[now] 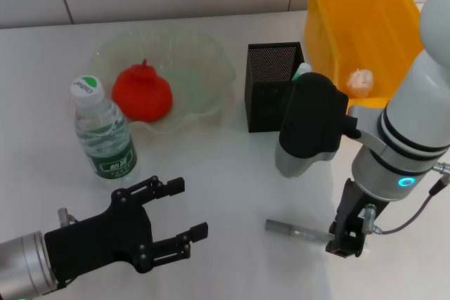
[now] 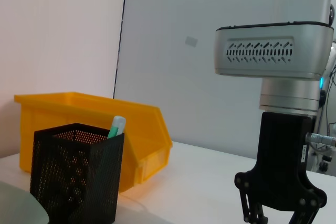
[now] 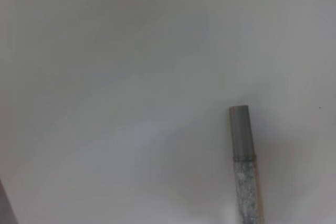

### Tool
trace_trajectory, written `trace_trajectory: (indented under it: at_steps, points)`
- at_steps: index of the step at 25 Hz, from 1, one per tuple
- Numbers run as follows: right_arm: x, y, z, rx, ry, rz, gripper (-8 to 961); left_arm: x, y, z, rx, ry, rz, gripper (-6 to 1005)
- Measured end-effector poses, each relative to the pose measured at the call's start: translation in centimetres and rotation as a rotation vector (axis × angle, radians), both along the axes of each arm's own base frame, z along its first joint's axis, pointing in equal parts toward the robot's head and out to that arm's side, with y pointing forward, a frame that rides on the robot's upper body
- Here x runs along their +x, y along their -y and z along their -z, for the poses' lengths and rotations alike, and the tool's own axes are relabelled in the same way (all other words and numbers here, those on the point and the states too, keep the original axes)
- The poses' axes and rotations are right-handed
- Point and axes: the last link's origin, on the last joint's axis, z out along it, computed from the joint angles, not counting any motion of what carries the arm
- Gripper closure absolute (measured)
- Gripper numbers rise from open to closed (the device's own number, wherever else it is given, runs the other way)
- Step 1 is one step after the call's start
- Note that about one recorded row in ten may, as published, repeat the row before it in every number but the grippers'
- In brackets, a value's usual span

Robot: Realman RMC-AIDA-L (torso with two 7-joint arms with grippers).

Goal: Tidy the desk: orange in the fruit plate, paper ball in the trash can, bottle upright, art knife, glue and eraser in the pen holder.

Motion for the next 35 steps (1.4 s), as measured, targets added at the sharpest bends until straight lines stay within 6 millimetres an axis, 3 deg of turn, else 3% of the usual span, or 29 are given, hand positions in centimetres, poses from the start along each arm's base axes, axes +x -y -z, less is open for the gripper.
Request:
trace_trajectory:
  at_steps: [35]
  points:
    - [0.33, 0.28, 0.61, -0.037, -0.010, -0.044, 805, 0.11, 0.01, -0.01, -0.009, 0.006, 0.000, 206]
